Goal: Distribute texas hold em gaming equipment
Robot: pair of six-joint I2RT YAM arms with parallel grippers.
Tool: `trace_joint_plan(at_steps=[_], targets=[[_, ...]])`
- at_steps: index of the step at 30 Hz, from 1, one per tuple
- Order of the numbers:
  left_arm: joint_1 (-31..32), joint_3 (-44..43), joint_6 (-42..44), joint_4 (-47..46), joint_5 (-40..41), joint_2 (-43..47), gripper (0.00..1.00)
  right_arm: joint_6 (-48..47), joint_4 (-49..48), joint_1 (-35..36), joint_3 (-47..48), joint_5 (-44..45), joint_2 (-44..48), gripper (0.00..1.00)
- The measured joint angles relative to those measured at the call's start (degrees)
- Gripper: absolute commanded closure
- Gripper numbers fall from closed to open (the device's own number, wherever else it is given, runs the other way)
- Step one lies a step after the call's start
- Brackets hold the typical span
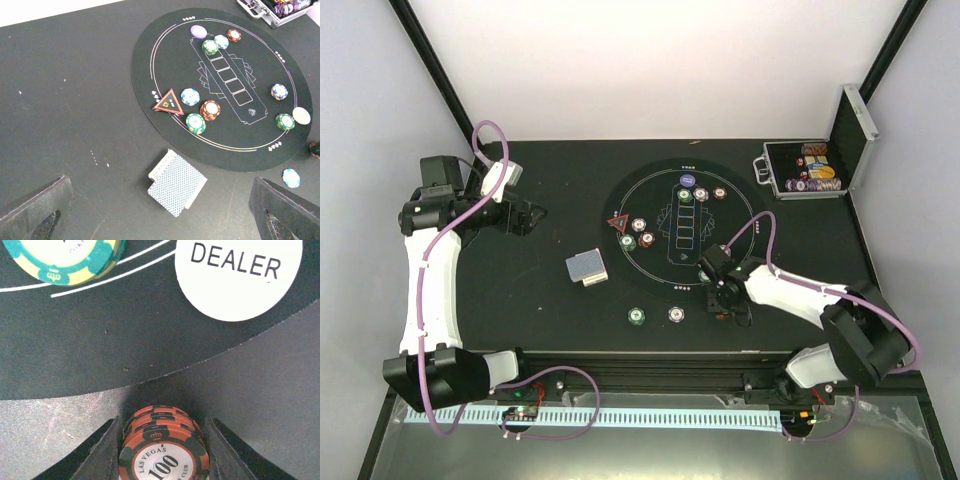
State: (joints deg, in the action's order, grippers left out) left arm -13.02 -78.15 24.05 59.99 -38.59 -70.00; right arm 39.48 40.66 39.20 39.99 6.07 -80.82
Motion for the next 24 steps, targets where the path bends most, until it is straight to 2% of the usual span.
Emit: trace_joint_plan(at_steps=[6,16,20,24], targets=[[0.00,0.00,0.00,0.00,0.00,0.00,0.01,-0.35,-0.04,0.00,0.07,0.28,-0.24,0.69],[0.00,0.00,0.00,0.00,0.00,0.00,0.01,-1.57,5.11,-0.57,5.55,1.84,0.24,0.73],[0.00,0.00,0.61,0.04,0.00,0.00,0.01,-3.21,6.84,-3.98,8.72,1.73,2.01,0.73],[0.00,0.00,2.23,0.52,-0.11,-0.09,0.01,-5.49,8.13,-10.25,12.68,1.84,2.51,0.73]])
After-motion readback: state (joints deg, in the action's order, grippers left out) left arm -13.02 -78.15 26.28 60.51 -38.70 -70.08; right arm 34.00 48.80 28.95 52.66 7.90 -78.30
